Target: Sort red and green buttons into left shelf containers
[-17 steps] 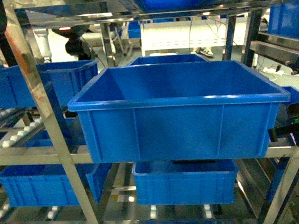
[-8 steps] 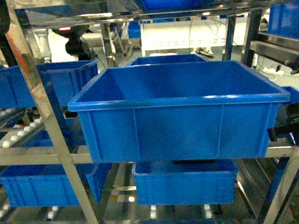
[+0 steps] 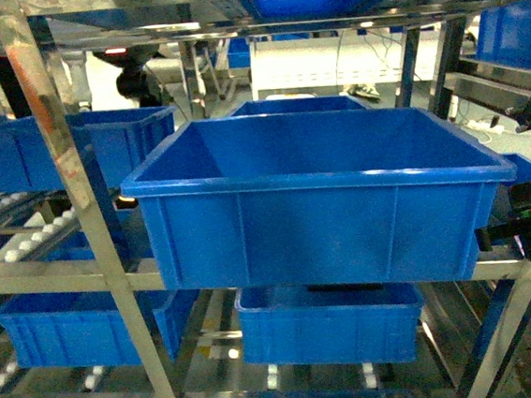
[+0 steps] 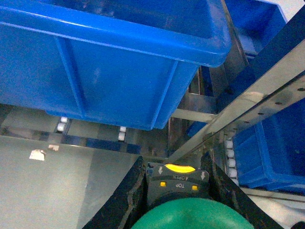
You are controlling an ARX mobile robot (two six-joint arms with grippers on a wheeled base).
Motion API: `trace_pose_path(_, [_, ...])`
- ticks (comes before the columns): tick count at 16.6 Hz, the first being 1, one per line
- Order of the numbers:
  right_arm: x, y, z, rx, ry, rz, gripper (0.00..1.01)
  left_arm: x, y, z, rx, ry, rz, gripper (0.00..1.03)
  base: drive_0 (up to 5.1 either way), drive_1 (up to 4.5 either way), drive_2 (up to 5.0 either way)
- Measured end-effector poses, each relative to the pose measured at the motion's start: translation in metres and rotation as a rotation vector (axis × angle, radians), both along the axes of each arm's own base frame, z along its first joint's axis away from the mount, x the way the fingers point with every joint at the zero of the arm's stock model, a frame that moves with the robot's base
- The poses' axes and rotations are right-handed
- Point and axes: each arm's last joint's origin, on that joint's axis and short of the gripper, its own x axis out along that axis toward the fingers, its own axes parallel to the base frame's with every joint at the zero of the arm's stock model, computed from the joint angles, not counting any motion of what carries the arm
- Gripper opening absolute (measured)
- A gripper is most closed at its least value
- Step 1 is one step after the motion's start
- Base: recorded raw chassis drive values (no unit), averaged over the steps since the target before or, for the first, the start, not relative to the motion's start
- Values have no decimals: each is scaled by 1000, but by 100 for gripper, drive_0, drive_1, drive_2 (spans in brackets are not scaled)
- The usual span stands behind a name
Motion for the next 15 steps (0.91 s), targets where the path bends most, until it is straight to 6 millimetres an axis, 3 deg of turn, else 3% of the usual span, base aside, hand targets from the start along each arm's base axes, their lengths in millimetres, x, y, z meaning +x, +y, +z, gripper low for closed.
trace_pose_path(3, [0, 0, 0, 0, 0, 1, 29, -45, -3, 0, -48, 76, 22, 28, 0, 0, 0])
trace_pose_path(5, [0, 0, 0, 0, 0, 0, 29, -46, 8, 5, -67, 45, 96, 28, 0, 0, 0])
trace_pose_path(10, [-1, 0, -1, -1, 6, 0, 29, -46, 5, 3, -63, 56, 85, 28, 0, 0, 0])
trace_pose_path(13, [0, 0, 0, 0, 0, 0, 29, -46, 5, 4, -66, 51, 84, 28, -13, 419, -445])
trace_pose_path(15, [0, 0, 0, 0, 0, 0, 29, -45, 5, 2, -64, 55, 83, 28, 0, 0, 0])
